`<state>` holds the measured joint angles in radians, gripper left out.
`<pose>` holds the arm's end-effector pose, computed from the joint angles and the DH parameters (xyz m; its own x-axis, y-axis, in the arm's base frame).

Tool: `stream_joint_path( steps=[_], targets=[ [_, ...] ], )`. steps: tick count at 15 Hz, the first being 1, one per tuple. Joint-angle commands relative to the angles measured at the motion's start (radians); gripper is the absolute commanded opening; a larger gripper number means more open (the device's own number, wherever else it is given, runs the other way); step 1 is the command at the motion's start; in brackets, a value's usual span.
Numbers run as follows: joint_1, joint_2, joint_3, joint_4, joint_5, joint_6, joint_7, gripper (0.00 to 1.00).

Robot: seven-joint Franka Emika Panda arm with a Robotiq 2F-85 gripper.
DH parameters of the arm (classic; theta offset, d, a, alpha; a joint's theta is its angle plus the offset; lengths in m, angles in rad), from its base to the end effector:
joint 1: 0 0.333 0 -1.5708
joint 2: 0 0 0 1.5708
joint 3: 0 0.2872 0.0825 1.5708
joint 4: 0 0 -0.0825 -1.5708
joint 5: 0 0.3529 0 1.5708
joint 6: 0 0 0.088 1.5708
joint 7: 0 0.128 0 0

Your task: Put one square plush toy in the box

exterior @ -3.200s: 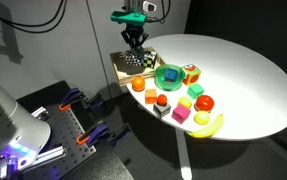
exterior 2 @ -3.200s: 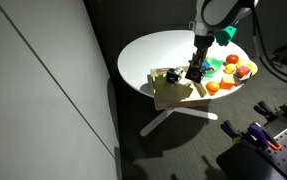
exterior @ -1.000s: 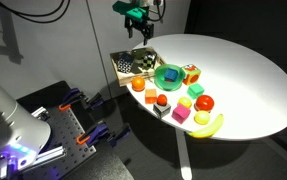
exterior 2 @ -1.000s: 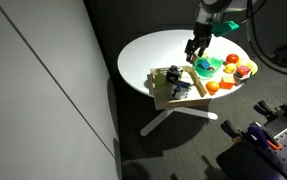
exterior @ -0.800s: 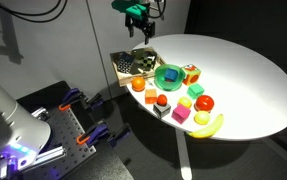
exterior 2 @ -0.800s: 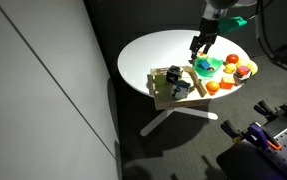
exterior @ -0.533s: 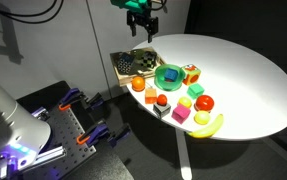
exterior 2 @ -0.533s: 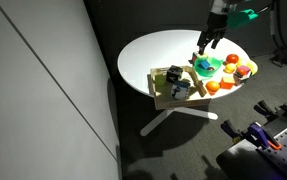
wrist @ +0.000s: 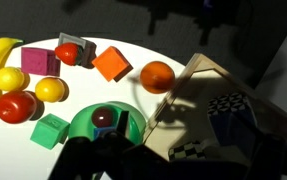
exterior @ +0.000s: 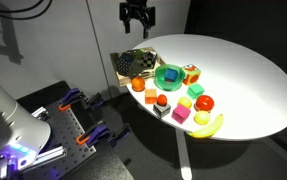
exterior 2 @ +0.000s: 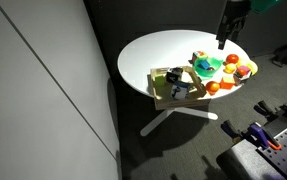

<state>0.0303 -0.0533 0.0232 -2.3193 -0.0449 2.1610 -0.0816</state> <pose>0.4645 0.0223 0.3250 0.9814 0.1589 -0.1078 0.1626 -0.9863 0.0270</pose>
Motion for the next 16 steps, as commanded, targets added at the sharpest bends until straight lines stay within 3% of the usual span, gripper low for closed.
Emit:
stream_joint_path(
  steps=[1, 5, 12, 16],
  targets=[
    [-0.002, -0.112, 0.0, -0.04, -0.018, -0.106, -0.016, 1.0],
    [0.002, -0.198, 0.001, -0.063, -0.014, -0.163, -0.023, 1.0],
    [0.017, -0.33, -0.011, -0.129, 0.013, -0.141, -0.095, 1.0],
    [0.014, -0.315, -0.004, -0.114, -0.001, -0.154, -0.075, 1.0]
  ],
)
